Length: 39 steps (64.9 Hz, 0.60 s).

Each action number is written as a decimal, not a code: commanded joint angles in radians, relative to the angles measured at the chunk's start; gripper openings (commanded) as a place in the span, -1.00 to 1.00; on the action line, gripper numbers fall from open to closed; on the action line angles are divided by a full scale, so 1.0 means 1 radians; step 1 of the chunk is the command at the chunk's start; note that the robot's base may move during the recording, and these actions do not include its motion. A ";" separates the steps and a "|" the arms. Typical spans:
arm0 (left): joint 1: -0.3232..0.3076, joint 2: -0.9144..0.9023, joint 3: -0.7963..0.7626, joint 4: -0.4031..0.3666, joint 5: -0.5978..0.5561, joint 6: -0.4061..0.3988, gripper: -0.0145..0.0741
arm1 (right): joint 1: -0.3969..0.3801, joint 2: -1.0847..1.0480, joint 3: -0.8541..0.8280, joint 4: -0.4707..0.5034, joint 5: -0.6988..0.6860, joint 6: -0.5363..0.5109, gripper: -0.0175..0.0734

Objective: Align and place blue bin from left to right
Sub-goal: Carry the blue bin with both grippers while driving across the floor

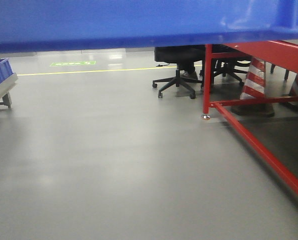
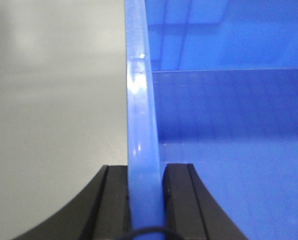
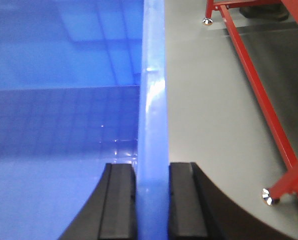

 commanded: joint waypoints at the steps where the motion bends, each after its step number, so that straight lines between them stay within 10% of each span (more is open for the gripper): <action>1: -0.008 -0.019 -0.010 0.015 -0.077 0.005 -0.92 | 0.001 -0.018 -0.012 -0.040 -0.091 -0.014 -0.79; 39: -0.008 -0.019 -0.010 0.015 -0.077 0.005 -0.92 | 0.001 -0.018 -0.012 -0.040 -0.091 -0.014 -0.79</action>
